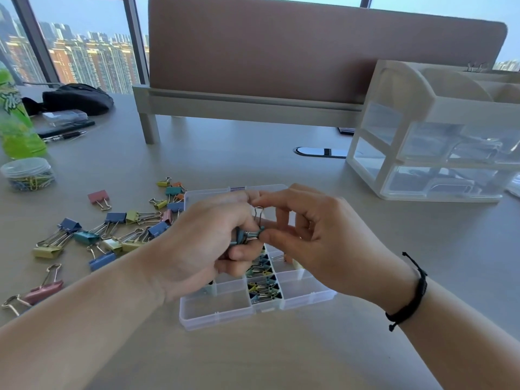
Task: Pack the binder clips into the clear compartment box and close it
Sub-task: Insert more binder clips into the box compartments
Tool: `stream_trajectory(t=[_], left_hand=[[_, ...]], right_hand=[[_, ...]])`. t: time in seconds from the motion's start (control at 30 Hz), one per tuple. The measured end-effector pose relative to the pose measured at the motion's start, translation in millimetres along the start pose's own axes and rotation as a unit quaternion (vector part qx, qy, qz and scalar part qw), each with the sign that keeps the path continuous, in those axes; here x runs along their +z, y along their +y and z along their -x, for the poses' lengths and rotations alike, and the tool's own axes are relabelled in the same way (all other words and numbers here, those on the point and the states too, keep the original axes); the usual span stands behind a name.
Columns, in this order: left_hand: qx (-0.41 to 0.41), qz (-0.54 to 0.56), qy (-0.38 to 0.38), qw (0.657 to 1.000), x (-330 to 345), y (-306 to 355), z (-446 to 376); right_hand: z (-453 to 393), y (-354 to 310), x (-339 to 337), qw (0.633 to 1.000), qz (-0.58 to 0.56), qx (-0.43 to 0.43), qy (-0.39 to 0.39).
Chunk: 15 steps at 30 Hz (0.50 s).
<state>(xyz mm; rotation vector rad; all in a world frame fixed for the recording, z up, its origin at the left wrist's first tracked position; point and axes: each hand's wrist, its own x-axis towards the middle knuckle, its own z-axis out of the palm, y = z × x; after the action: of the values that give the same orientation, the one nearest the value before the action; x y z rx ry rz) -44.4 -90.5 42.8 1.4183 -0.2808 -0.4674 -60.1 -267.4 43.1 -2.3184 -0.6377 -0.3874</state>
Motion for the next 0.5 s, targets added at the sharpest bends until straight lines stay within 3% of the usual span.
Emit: stream_trajectory(t=[0.2,0.33,0.5], left_hand=[[-0.022,-0.055,-0.017,0.998,1.4,-1.8,0.6],[0.012,-0.136,-0.001,0.991,-1.9,-1.1,-1.5],[0.101,-0.337,0.034,0.936,-7.0,-3.9,-3.0]], right_hand=[[-1.4,4.4,0.6,0.997,-0.064,0.028,0.014],[-2.0,7.5,-5.0,0.994,-0.093,0.062,0.013],[-3.9,12.2,-13.2,0.993,-0.063,0.093,-0.045]])
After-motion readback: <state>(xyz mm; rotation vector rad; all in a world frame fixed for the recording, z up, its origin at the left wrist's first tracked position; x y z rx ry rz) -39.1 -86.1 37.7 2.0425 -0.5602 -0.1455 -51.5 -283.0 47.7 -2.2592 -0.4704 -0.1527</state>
